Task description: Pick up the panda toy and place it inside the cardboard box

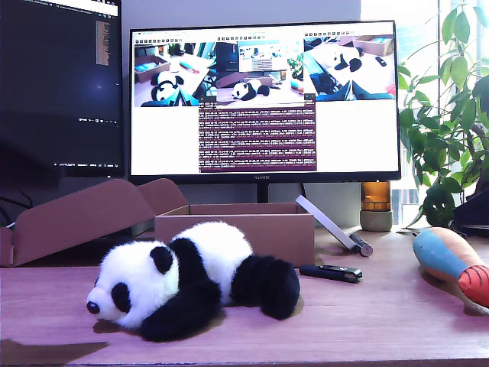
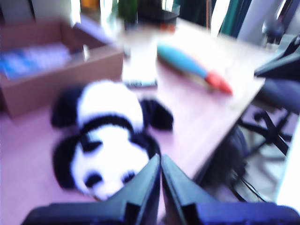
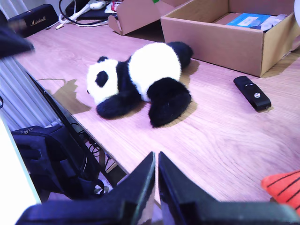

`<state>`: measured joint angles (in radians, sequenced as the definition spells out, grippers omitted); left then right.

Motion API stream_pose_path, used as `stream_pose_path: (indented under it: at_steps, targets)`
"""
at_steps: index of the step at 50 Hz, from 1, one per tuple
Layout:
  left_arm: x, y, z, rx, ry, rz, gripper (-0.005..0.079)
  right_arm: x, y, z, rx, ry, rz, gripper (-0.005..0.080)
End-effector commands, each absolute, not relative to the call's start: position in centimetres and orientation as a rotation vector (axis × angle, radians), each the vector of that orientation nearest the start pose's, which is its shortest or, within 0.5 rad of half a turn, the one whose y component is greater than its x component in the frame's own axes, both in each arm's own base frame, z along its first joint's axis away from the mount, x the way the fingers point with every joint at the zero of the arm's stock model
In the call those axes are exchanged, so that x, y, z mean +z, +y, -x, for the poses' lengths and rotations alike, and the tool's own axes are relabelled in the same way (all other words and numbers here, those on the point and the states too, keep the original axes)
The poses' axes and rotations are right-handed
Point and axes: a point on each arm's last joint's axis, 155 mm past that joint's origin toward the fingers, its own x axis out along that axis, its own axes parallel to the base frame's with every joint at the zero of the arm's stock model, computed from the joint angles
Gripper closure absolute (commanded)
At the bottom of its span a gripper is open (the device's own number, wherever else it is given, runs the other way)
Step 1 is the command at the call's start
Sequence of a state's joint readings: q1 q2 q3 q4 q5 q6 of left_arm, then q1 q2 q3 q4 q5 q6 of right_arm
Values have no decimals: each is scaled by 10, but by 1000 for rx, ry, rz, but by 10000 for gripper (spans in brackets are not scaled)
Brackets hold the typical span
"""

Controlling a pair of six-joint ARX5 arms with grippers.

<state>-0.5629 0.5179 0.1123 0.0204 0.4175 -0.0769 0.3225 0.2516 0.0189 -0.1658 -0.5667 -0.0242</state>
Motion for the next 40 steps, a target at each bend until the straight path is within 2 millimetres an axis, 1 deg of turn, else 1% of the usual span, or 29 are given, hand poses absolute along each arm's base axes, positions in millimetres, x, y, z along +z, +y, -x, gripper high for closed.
stream_pose_path:
  at_steps: [1, 8, 15, 17, 19, 22, 23, 25, 26, 28, 30, 32, 40]
  targets:
    - [121, -206, -184, -956, 423, 43, 761, 88, 165, -180, 887, 384, -22, 765]
    - [128, -219, -188, -971, 504, 48, 761, 87, 165, -180, 889, 380, -9, 765]
    - [131, -234, -194, -986, 599, 19, 760, 87, 165, -180, 891, 375, 1, 765]
    - [131, -237, -198, -978, 626, 12, 740, 87, 165, -180, 891, 376, 1, 765]
    - [133, -240, -202, -972, 652, 5, 679, 87, 165, -180, 891, 376, 1, 765]
    - [134, -242, -211, -943, 687, -8, 486, 87, 165, -180, 891, 376, 1, 765]
    - [134, -243, -214, -935, 702, -12, 393, 87, 165, -180, 891, 376, 2, 765]
    - [134, -243, -222, -905, 722, -25, 252, 87, 165, -180, 891, 376, 2, 765]
    - [133, -243, -225, -892, 739, -32, 196, 87, 165, -180, 891, 376, 2, 765]
    - [133, -245, -229, -881, 766, -44, 117, 87, 165, -180, 891, 376, 2, 765]
    - [132, -246, -232, -881, 797, -69, 74, 87, 165, -180, 891, 376, 2, 765]
    - [129, -248, -234, -879, 830, -90, 56, 87, 165, -180, 891, 376, 2, 765]
    - [119, -255, -251, -866, 909, -165, 55, 87, 165, -180, 891, 376, 2, 765]
